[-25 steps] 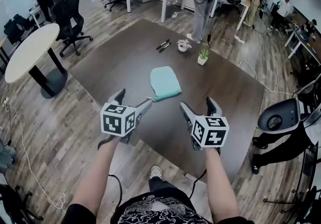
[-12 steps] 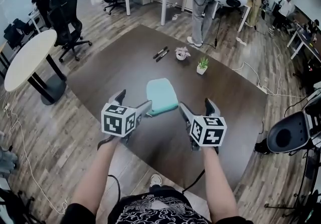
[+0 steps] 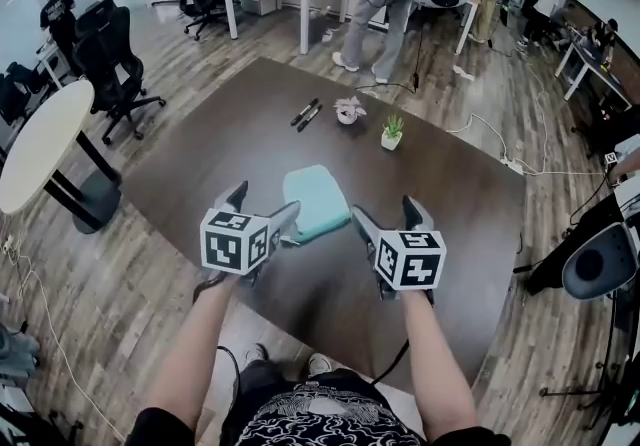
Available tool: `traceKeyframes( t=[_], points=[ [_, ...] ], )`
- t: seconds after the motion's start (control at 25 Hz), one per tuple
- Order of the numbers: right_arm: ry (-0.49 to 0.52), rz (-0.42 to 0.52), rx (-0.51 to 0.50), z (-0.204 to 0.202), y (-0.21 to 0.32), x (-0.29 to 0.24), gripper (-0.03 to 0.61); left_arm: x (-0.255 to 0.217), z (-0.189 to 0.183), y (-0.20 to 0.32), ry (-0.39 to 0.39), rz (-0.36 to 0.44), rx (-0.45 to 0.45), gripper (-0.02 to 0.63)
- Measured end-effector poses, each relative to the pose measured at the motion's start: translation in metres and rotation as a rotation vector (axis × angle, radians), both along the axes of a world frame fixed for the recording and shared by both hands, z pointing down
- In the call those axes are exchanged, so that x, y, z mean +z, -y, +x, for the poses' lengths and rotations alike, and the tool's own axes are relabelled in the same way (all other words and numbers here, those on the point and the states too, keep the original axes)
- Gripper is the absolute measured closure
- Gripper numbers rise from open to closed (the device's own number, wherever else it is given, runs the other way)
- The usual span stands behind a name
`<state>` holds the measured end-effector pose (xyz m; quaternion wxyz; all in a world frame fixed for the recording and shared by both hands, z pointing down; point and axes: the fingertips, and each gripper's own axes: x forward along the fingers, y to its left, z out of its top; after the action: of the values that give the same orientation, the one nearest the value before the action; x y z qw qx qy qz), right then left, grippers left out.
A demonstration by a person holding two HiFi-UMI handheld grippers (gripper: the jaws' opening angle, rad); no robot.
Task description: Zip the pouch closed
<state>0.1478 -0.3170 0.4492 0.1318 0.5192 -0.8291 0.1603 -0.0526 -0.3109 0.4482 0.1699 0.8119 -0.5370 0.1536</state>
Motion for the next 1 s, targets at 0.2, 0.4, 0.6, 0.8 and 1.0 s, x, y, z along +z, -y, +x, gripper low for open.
traceKeyframes(
  t=[0.2, 0.4, 0.6, 0.8, 1.0],
  points=[
    [-0.014, 0.007, 0.081, -0.005, 0.0, -0.002, 0.14, 0.002, -0.002, 0.017, -0.01, -0.003, 0.088, 0.13],
    [-0.02, 0.015, 0.193, -0.009, -0.003, -0.002, 0.14, 0.012, -0.003, 0.034, -0.024, -0.026, 0.205, 0.13],
    [-0.026, 0.021, 0.295, -0.012, -0.009, -0.005, 0.14, 0.016, -0.001, 0.042, -0.027, -0.041, 0.328, 0.13],
    [-0.012, 0.006, 0.359, -0.028, -0.023, 0.0, 0.14, 0.021, -0.004, 0.04, -0.02, -0.052, 0.418, 0.13],
    [-0.016, -0.006, 0.408, -0.038, -0.034, 0.006, 0.141, 0.025, -0.005, 0.036, -0.014, -0.062, 0.487, 0.13]
  ],
)
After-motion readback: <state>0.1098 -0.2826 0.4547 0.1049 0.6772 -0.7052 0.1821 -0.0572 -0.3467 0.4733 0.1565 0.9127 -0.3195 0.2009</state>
